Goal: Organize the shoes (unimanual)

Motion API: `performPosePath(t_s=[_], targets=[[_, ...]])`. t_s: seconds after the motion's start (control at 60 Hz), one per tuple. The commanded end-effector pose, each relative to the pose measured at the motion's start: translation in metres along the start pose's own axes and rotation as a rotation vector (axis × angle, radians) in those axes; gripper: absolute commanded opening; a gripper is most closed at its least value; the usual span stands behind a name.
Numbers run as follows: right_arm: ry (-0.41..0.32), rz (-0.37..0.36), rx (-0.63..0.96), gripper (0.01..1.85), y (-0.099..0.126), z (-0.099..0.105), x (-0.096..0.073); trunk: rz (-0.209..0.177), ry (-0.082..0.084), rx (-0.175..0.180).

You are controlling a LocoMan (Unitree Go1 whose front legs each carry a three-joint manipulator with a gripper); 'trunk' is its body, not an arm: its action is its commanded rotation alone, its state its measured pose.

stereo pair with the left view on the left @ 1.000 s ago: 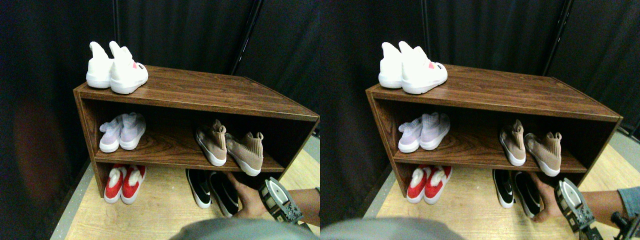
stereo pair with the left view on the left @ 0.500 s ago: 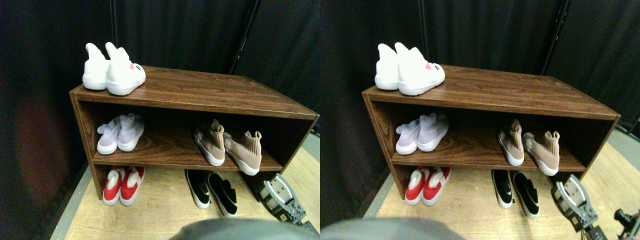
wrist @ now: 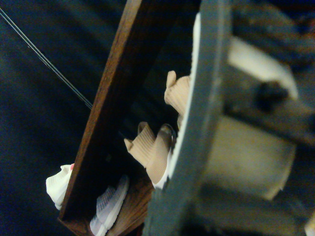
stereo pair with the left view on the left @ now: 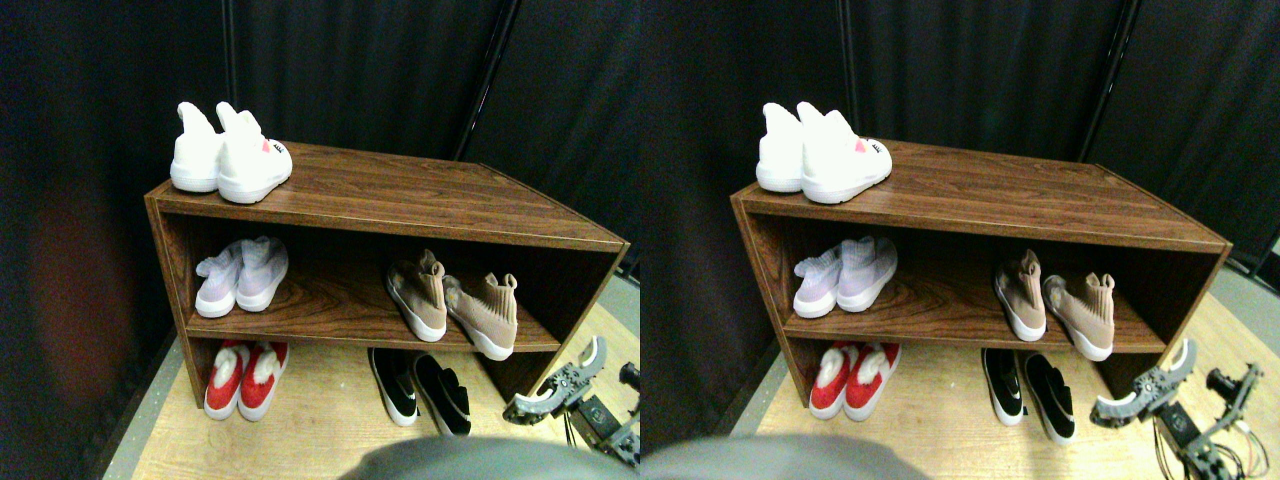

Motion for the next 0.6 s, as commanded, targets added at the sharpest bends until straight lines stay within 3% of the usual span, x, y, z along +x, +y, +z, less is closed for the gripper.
performPosePath(t_s=[0.017,0.15,0.267,0.433,0.6], targets=[[0.000,0.003,0.013,1.63,-0.007,0.001,0.008,0.011,-0.013,-0.011],[-0.009,-0.033,0.057,1.55,-0.023,0.003,0.022,0.020,-0.010,-0.011],[-0.035,-0.059,0.066,1.66,-0.034,0.004,0.031,0.026,-0.007,-0.010],[-0.067,-0.084,0.078,1.51,-0.044,0.000,0.039,0.031,-0.007,-0.008],[-0.082,-0.098,0.091,1.58,-0.049,-0.003,0.047,0.034,-0.007,-0.009]])
